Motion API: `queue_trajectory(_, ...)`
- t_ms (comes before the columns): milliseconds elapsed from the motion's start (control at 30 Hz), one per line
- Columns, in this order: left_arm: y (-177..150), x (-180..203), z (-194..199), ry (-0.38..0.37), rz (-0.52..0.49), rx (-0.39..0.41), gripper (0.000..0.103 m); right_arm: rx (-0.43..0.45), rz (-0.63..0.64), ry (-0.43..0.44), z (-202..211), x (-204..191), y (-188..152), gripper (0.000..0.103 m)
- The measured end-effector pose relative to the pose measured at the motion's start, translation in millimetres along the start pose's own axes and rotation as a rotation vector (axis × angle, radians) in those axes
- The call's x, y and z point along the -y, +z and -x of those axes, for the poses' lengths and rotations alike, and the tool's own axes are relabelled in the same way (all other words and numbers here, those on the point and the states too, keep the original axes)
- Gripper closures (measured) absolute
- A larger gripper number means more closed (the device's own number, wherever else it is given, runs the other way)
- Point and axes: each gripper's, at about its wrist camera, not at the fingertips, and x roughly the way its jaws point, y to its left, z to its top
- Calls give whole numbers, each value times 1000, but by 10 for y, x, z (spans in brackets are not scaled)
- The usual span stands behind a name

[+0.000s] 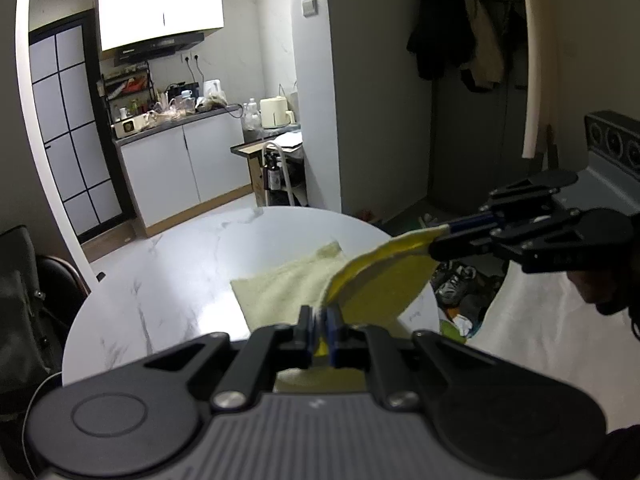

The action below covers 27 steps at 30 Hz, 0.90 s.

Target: Fold towel

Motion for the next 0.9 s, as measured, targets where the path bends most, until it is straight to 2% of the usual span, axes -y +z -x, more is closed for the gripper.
queue_trajectory(533,127,-77,-312,6,-6,-41,96,-39,-28,-13,-218,253,34,91)
queue_trajectory(900,299,-348,-608,-16,5,-62,96,-57,-54,-21,-458,473,131,91)
